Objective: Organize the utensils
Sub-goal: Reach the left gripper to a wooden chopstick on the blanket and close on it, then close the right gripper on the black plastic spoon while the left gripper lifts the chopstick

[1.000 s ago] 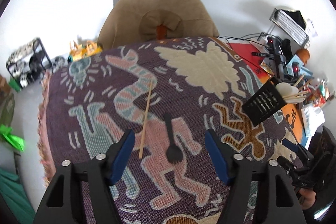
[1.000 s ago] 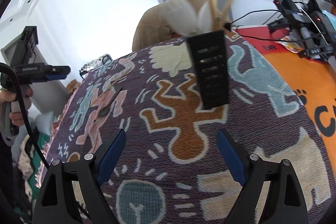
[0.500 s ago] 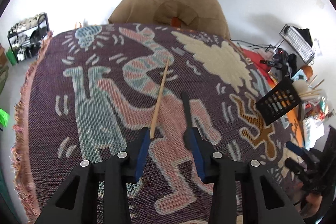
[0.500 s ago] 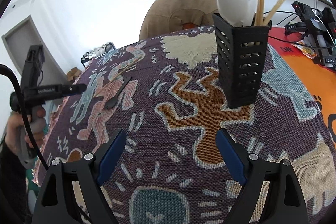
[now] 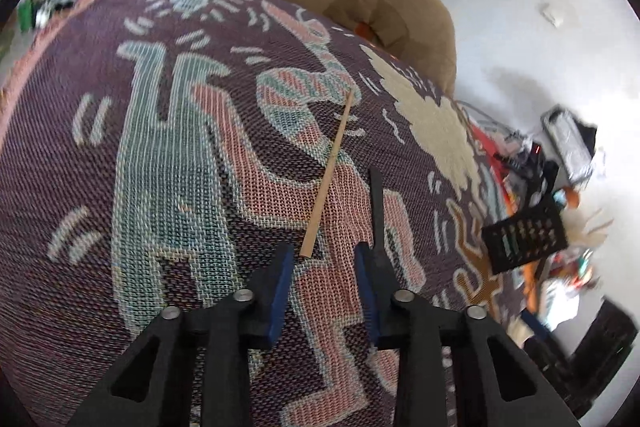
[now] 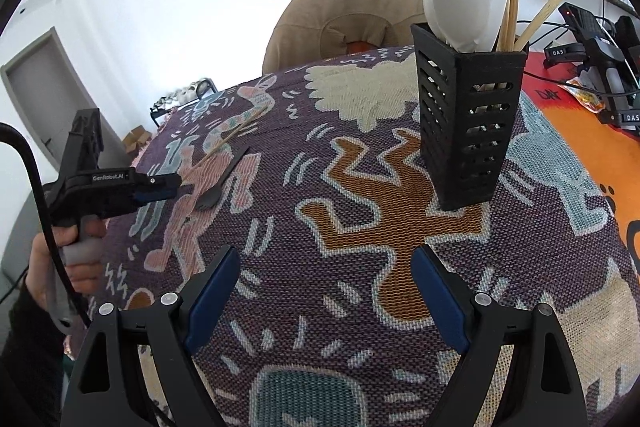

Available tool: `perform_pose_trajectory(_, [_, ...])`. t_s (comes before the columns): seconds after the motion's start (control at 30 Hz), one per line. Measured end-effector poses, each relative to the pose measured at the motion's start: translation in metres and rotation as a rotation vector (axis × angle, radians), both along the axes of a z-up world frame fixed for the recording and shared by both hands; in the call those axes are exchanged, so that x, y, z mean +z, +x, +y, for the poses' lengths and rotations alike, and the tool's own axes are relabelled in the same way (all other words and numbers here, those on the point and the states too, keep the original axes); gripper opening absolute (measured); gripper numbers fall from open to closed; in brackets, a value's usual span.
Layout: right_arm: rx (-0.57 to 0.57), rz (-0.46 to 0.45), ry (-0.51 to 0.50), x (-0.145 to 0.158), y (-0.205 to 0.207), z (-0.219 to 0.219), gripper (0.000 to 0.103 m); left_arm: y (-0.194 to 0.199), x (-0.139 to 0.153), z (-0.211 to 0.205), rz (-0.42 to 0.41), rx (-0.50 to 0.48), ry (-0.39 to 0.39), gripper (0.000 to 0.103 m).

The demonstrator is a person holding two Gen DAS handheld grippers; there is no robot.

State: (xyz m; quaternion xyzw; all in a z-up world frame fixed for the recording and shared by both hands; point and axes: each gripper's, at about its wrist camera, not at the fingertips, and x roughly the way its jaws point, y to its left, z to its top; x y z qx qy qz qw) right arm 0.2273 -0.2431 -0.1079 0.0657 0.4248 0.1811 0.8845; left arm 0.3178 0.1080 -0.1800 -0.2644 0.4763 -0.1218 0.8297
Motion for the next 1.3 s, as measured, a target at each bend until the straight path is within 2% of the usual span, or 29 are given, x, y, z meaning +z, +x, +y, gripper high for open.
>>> perform_pose_trajectory(0.13, [0.005, 0.002, 0.001, -0.001, 0.0, 0.002, 0.088, 0.0, -0.006, 0.002, 0.007, 0.035, -0.085, 0.028])
perform_pose_trajectory(0.33, [0.009, 0.002, -0.003, -0.001, 0.0, 0.004, 0.088, -0.001, -0.009, 0.004, 0.004, 0.083, -0.088, 0.021])
perform_pose_trajectory(0.43, [0.01, 0.006, 0.001, -0.001, 0.001, 0.004, 0.088, -0.003, -0.011, 0.004, -0.002, 0.096, -0.084, 0.008])
perform_pose_trajectory(0.5, [0.016, 0.006, 0.004, 0.0, 0.002, 0.005, 0.088, -0.006, -0.01, 0.004, -0.016, 0.107, -0.084, 0.005])
perform_pose_trajectory(0.6, [0.03, 0.002, 0.004, 0.002, 0.004, 0.01, 0.088, -0.011, -0.001, 0.004, -0.047, 0.111, -0.043, 0.005])
perform_pose_trajectory(1.0, [0.1, -0.013, 0.014, 0.01, 0.012, 0.039, 0.088, -0.039, 0.053, 0.006, -0.234, 0.137, 0.212, 0.004])
perform_pose_trajectory(1.23, [0.162, 0.004, 0.036, 0.014, 0.022, 0.061, 0.088, -0.056, 0.083, 0.008, -0.335, 0.148, 0.281, 0.004])
perform_pose_trajectory(1.3, [0.179, 0.031, 0.05, 0.011, 0.027, 0.069, 0.084, -0.061, 0.091, 0.009, -0.359, 0.147, 0.282, 0.004])
